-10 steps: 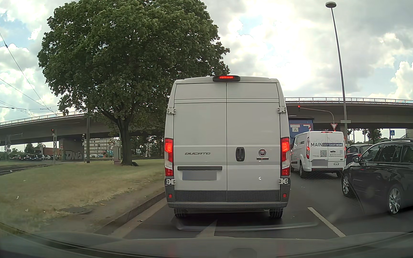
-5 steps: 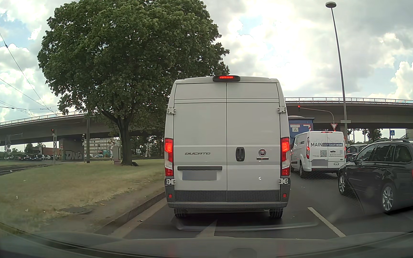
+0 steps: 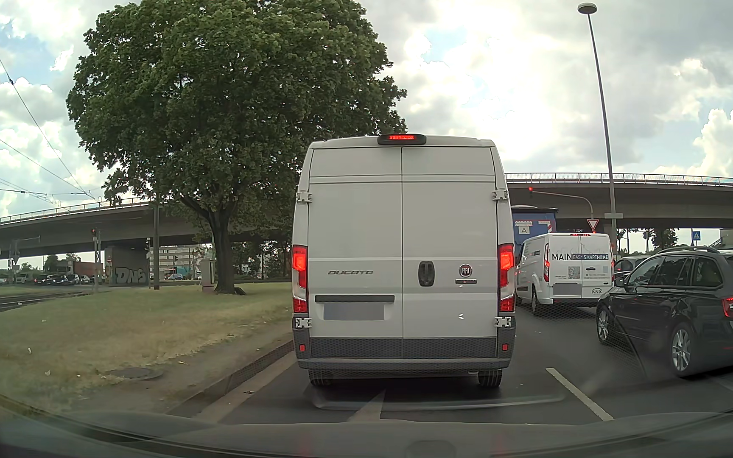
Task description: Follow the waypoints while adhering to traffic rules and regulations
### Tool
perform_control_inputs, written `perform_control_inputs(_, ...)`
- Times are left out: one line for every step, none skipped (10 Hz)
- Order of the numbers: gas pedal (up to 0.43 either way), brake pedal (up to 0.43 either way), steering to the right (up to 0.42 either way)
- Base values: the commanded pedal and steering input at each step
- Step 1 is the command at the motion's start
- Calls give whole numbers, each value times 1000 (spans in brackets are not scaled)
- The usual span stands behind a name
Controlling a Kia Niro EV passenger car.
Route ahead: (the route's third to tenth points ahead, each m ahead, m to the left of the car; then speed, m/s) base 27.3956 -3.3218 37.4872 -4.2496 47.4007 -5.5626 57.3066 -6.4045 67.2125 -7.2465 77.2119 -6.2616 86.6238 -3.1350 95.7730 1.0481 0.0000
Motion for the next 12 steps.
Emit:
perform_control_inputs(0,482,2)
perform_control_inputs(0,482,2)
perform_control_inputs(0,488,2)
perform_control_inputs(0,482,3)
perform_control_inputs(0,482,2)
perform_control_inputs(0,488,3)
perform_control_inputs(0,482,2)
perform_control_inputs(0,482,2)
perform_control_inputs(0,482,2)
perform_control_inputs(0,482,2)
perform_control_inputs(0,482,2)
perform_control_inputs(0,488,2)
